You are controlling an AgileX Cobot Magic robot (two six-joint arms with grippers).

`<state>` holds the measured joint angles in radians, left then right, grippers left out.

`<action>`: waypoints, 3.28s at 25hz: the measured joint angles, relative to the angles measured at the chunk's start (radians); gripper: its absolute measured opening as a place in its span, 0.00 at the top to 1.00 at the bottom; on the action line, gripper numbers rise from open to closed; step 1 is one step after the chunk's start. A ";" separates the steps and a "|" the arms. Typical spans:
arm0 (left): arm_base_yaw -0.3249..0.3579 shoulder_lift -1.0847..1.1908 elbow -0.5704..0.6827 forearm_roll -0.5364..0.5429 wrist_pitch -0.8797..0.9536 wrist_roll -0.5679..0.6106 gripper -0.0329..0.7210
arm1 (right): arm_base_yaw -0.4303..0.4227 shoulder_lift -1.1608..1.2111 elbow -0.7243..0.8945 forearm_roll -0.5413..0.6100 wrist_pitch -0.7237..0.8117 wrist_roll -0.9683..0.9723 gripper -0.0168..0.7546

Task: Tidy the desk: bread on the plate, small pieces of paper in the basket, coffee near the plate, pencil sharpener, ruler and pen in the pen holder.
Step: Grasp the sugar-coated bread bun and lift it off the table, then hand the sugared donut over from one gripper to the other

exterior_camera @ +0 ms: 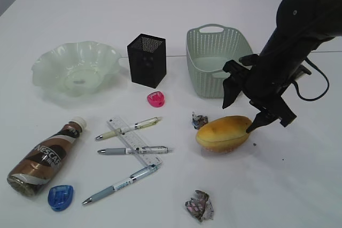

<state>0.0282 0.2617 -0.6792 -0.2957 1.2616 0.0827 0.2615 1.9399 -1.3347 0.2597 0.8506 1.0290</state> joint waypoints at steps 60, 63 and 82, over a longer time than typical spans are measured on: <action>0.000 0.000 0.000 -0.009 0.001 0.000 0.42 | 0.009 0.105 -0.018 0.057 -0.054 -0.158 0.69; 0.000 0.000 0.000 -0.009 0.001 0.000 0.42 | 0.009 0.105 -0.018 0.071 -0.051 -0.234 0.69; 0.000 0.000 0.000 -0.075 0.001 0.000 0.42 | 0.049 0.118 -0.388 0.054 0.323 -0.664 0.70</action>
<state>0.0282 0.2617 -0.6792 -0.3705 1.2622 0.0827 0.3102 2.0580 -1.7223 0.3141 1.1733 0.3651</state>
